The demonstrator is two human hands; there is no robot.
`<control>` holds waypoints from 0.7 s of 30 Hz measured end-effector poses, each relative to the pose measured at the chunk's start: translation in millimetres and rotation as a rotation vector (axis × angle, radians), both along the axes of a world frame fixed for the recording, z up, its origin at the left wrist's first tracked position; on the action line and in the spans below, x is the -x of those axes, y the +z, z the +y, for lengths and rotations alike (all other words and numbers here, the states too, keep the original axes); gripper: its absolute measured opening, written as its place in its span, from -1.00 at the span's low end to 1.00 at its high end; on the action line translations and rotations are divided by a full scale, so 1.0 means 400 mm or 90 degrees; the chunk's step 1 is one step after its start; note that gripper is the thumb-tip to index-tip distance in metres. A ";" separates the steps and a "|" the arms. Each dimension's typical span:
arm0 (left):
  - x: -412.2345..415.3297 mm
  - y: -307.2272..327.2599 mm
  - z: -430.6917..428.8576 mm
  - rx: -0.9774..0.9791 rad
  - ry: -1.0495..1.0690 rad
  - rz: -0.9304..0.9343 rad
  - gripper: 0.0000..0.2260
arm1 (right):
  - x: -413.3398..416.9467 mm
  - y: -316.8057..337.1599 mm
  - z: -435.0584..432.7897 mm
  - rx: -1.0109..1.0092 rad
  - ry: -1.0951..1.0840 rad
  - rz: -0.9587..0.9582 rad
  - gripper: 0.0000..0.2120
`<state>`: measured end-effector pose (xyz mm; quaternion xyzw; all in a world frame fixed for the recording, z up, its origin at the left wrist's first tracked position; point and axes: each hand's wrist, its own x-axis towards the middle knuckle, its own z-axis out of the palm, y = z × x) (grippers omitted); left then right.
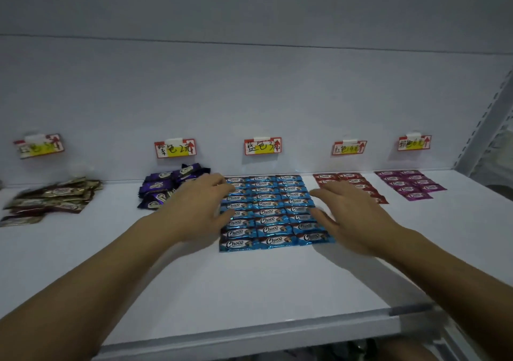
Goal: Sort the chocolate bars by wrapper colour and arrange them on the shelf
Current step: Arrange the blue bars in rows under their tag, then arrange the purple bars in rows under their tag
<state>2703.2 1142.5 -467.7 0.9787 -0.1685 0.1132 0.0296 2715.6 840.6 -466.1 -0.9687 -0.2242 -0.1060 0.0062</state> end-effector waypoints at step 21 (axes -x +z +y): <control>-0.188 -0.049 0.333 -0.048 0.128 0.270 -0.16 | -0.298 -0.059 0.655 0.021 0.261 0.129 -0.12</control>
